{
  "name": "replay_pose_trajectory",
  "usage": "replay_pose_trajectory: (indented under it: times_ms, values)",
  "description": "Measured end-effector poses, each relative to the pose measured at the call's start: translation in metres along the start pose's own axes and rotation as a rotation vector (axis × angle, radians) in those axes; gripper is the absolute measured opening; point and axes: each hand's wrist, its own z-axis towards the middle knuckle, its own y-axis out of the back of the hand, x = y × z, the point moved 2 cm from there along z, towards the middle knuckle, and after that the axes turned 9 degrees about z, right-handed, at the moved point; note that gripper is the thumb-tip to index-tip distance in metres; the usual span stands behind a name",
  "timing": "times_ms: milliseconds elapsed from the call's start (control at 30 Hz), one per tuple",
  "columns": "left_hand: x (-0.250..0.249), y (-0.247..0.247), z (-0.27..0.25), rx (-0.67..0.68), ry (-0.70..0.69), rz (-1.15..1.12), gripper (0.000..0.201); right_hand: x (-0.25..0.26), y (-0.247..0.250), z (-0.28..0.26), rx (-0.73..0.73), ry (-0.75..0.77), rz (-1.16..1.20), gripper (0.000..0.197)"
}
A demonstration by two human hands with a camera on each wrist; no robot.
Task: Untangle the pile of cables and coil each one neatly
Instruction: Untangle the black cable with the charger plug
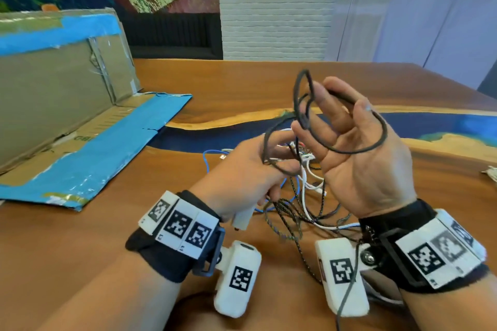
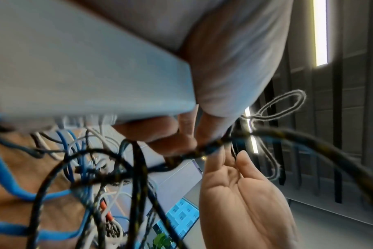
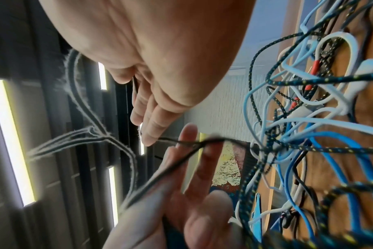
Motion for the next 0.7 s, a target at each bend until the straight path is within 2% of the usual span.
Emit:
replay_pose_trajectory:
  times_ms: [67,100,233,300,333,400,433,467,533,567,633,700]
  values:
    - [-0.001,0.005,0.0,-0.018,-0.012,0.012,0.014,0.001,0.001,0.001,0.003,0.001,-0.004,0.039]
    - [-0.002,0.008,0.001,-0.038,-0.016,-0.002,0.009,0.002,0.003,0.002,0.0,0.008,-0.012,0.04]
    - [-0.007,0.018,0.001,-0.196,-0.114,-0.174,0.016,-0.005,0.017,0.009,-0.04,0.001,-0.178,0.047]
    - [-0.012,0.021,-0.001,-0.236,-0.171,-0.321,0.016,-0.014,0.023,0.01,-0.03,-0.084,-0.332,0.063]
    - [-0.015,0.022,-0.002,-0.241,-0.196,-0.376,0.016,-0.019,0.026,0.008,0.011,-0.149,-0.439,0.063]
    - [-0.019,0.024,-0.004,-0.24,-0.236,-0.451,0.015,-0.03,0.028,0.003,0.142,-0.251,-0.687,0.041]
    - [-0.021,0.025,-0.005,-0.244,-0.245,-0.464,0.015,-0.034,0.027,0.001,0.176,-0.259,-0.768,0.022]
    - [-0.022,0.026,-0.005,-0.252,-0.251,-0.448,0.016,-0.035,0.026,0.0,0.18,-0.259,-0.774,0.013]
    - [-0.021,0.028,-0.005,-0.269,-0.225,-0.357,0.018,-0.03,0.026,0.003,0.087,-0.238,-0.677,0.028]
    - [-0.019,0.03,-0.005,-0.271,-0.181,-0.3,0.02,-0.023,0.03,0.007,0.007,-0.208,-0.608,0.029]
    - [-0.014,0.033,-0.003,-0.264,-0.043,-0.193,0.024,-0.004,0.037,0.017,-0.156,-0.106,-0.587,0.026]
    - [-0.009,0.035,-0.001,-0.271,0.093,-0.083,0.028,0.014,0.046,0.023,-0.314,-0.015,-0.635,0.04]
